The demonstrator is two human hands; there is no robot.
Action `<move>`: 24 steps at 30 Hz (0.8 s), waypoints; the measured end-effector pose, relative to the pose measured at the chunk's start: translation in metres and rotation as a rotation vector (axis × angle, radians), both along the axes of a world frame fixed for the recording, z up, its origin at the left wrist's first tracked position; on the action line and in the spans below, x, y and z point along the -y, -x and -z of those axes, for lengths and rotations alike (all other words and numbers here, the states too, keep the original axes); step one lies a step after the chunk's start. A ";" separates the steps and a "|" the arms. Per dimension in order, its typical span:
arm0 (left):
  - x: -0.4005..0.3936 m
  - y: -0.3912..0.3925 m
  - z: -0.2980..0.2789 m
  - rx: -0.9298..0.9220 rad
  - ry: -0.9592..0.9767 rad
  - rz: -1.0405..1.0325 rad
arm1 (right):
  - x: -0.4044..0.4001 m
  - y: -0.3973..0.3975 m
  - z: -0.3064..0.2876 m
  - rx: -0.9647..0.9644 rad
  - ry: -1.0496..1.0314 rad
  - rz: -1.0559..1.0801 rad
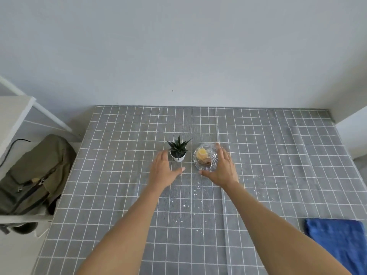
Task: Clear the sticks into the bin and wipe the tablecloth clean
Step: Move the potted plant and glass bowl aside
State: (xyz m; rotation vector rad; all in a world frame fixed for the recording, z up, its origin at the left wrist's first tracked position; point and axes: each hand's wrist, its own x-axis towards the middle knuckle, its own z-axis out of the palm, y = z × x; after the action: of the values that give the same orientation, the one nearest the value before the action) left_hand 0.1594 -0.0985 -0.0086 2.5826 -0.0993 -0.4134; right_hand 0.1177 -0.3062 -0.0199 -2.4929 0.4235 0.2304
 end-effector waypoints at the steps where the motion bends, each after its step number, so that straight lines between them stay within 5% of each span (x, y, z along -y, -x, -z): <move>1: 0.003 -0.001 0.002 0.010 0.041 -0.034 | 0.000 0.000 0.003 0.020 -0.023 0.006; 11: 0.037 -0.008 0.018 0.005 0.379 -0.355 | -0.002 -0.002 0.020 0.180 -0.082 -0.019; 24: 0.026 -0.003 0.014 0.068 0.441 -0.411 | -0.004 -0.009 0.030 0.291 -0.017 -0.022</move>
State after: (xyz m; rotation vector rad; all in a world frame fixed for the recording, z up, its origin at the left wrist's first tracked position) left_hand 0.1626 -0.1243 -0.0222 2.1084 0.2828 -0.1293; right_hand 0.1271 -0.3025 -0.0497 -2.4648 0.2711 -0.1195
